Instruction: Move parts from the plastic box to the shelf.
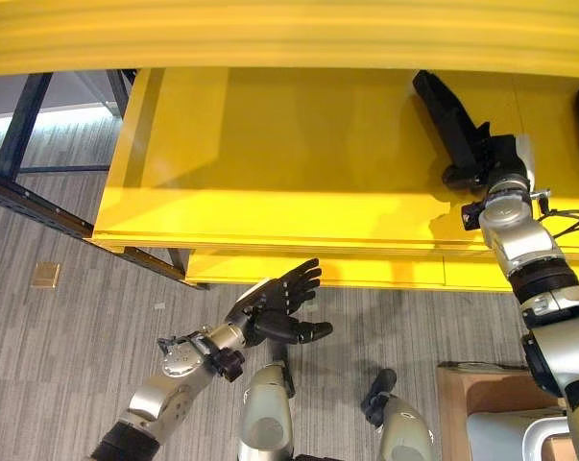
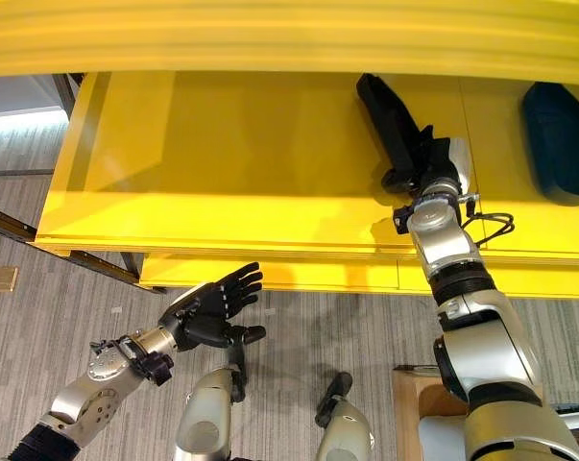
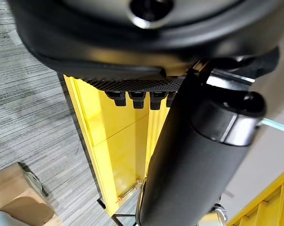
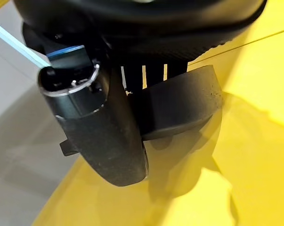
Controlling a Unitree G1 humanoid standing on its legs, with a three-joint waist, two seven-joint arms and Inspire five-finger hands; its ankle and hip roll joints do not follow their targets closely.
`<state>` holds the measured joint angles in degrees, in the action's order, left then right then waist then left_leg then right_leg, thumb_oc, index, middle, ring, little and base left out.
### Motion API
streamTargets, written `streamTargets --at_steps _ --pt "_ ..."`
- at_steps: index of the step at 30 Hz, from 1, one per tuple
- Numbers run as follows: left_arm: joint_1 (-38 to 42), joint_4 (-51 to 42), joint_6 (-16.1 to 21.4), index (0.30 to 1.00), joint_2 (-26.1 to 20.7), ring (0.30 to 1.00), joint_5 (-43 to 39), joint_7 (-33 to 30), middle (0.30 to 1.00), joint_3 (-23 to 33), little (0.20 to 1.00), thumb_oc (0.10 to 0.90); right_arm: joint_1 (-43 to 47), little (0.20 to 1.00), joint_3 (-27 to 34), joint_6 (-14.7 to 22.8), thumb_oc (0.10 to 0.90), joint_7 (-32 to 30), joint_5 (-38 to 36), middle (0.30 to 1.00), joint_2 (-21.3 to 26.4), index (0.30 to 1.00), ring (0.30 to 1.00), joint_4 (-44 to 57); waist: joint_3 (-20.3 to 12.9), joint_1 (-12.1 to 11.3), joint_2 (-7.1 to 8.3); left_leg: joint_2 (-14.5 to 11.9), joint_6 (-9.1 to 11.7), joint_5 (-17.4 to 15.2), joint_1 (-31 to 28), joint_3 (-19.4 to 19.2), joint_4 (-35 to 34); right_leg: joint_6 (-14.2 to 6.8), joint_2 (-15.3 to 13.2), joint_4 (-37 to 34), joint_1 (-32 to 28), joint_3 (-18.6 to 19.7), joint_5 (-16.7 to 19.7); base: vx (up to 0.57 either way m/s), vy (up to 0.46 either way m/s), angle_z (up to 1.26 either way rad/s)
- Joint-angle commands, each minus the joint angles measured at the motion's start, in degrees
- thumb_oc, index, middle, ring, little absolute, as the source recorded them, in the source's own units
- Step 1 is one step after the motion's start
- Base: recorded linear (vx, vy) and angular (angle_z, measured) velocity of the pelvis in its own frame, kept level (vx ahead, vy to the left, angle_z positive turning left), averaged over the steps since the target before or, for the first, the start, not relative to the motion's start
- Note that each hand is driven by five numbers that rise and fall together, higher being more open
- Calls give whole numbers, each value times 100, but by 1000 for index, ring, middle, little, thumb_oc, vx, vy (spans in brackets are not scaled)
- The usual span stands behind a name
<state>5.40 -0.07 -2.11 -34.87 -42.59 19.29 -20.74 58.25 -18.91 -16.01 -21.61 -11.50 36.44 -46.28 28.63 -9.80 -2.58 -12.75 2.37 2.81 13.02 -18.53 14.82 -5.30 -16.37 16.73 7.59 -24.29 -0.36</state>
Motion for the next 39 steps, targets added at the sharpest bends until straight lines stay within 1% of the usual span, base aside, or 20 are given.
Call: streamTargets --at_steps 1,6,8,9,12,14,21,25,26,27,28,29,30,31,32,33,34,37,38,39 --pt "185 -890 339 1000 79 1000 -351 28 1000 -76 1000 900 931 300 38 155 400 -196 -318 300 348 300 300 -158 -4 -122 -135 102 -21 -742 -109 68 255 -78 -121 1014 217 252 -984 -18 3 3" --pt "222 -1002 40 1000 42 1000 -296 -98 1000 -141 1000 900 1098 300 75 19 400 -297 -632 300 406 300 300 -185 94 -105 -176 132 -48 -816 -17 110 405 -20 -121 1249 369 310 -1069 0 0 0" --pt "243 -1012 -153 1000 32 1000 -150 -131 1000 -191 1000 900 1168 300 104 -12 400 -347 -678 300 394 300 300 -241 116 -96 -197 143 -58 -835 30 128 455 -4 -118 1339 439 331 -1104 2 -8 5" --pt "242 -1004 -182 1000 18 1000 78 -214 1000 -236 1000 900 1211 300 106 -41 400 -395 -768 300 385 300 300 -278 116 -92 -211 143 -56 -841 68 131 474 5 -115 1400 501 347 -1127 0 0 0" --pt "270 -967 -272 1000 -36 1000 -65 -238 1000 -332 1000 900 1356 300 47 -81 400 -557 -827 300 373 300 300 -392 116 -95 -251 151 -57 -826 118 128 464 19 -122 1516 608 343 -1181 0 0 0" --pt "269 -970 -240 1000 -50 1000 -103 -258 1000 -434 1000 900 1490 300 -5 -80 400 -681 -1073 300 382 300 300 -523 116 -112 -292 153 -34 -790 243 172 474 47 -106 1593 714 355 -1217 -34 4 1" --pt "247 -1069 -184 1000 -44 1000 -174 -371 1000 -522 1000 900 1562 300 -80 -137 400 -703 -1117 300 405 300 300 -753 116 -128 -348 218 -56 -778 320 202 451 85 -128 1760 871 336 -1292 -5 1 0" --pt "256 -1055 -110 1000 -49 1000 -198 -393 1000 -546 1000 900 1555 300 -125 -224 400 -676 -1087 300 365 300 300 -827 116 -106 -362 228 -67 -786 307 178 445 93 -148 1814 914 338 -1316 0 0 0" --pt "267 -1060 -119 1000 -47 1000 -202 -408 1000 -544 1000 900 1539 300 -124 -268 400 -634 -913 300 352 300 300 -839 116 -97 -364 229 -66 -791 308 179 452 92 -155 1828 924 340 -1318 70 -4 2" --pt "261 -1065 -137 1000 -40 1000 -198 -420 1000 -551 1000 900 1521 300 -127 -285 400 -599 -814 300 348 300 300 -842 116 -90 -350 256 -17 -905 246 234 489 32 -168 1866 869 403 -1417 0 0 0" --pt "278 -1057 -140 1000 -27 1000 -182 -433 1000 -550 1000 900 1531 300 -146 -313 400 -529 -774 300 341 300 300 -836 116 -90 -367 226 -69 -790 302 181 452 95 -153 1832 931 351 -1310 83 -14 2" --pt "278 -1056 -156 1000 -5 1000 -187 -432 1000 -562 1000 900 1506 300 -191 -335 400 -567 -810 300 318 300 300 -836 116 -79 -354 246 -23 -909 231 224 497 34 -174 1886 881 419 -1411 -41 -9 1" --pt "286 -1068 -163 1000 -9 1000 -189 -430 1000 -550 1000 900 1511 300 -192 -343 400 -557 -781 300 312 300 300 -826 116 -81 -367 218 -73 -800 285 165 464 93 -168 1852 934 357 -1313 90 -17 1" --pt "283 -1078 -197 1000 -7 1000 -177 -428 1000 -555 1000 900 1500 300 -207 -380 400 -499 -767 300 291 300 300 -833 116 -77 -355 246 -29 -913 212 214 494 32 -182 1884 871 412 -1410 0 0 0" --pt "291 -1078 -211 1000 -9 1000 -187 -431 1000 -559 1000 900 1504 371 -217 -475 451 -415 -728 371 287 371 371 -838 116 -73 -356 245 -29 -915 200 208 490 33 -184 1884 864 411 -1410 82 -19 0" --pt "293 -1095 -246 1000 -12 1000 -215 -442 1000 -549 1000 900 1505 715 -229 -539 696 -318 -630 715 289 715 715 -857 116 -75 -358 248 -27 -919 189 209 489 33 -184 1888 855 409 -1415 -49 -12 1" --pt "303 -1116 -280 1000 -18 1000 -235 -484 1000 -528 1000 900 1523 1000 -245 -599 900 -180 -508 1000 291 1000 1000 -883 116 -80 -375 220 -75 -805 245 159 454 95 -164 1852 909 351 -1313 -53 -9 1" --pt "298 -1094 -397 1000 -13 1000 -184 -423 1000 -521 1000 900 1512 1000 -413 -611 900 164 -450 1000 286 1000 1000 -962 116 -85 -368 223 -80 -813 242 165 468 97 -171 1880 915 356 -1321 8 -9 2" --pt "290 -1079 -399 1000 -8 1000 -175 -410 1000 -533 1000 900 1497 1000 -436 -611 900 180 -448 1000 277 1000 1000 -966 116 -80 -351 244 -30 -923 180 211 503 37 -189 1924 859 410 -1423 0 0 0" --pt "280 -1070 -420 1000 2 1000 -199 -378 1000 -528 1000 900 1491 1000 -472 -653 900 210 -570 1000 265 1000 1000 -927 116 -86 -359 207 -81 -803 231 155 465 101 -179 1896 908 351 -1322 0 0 0"
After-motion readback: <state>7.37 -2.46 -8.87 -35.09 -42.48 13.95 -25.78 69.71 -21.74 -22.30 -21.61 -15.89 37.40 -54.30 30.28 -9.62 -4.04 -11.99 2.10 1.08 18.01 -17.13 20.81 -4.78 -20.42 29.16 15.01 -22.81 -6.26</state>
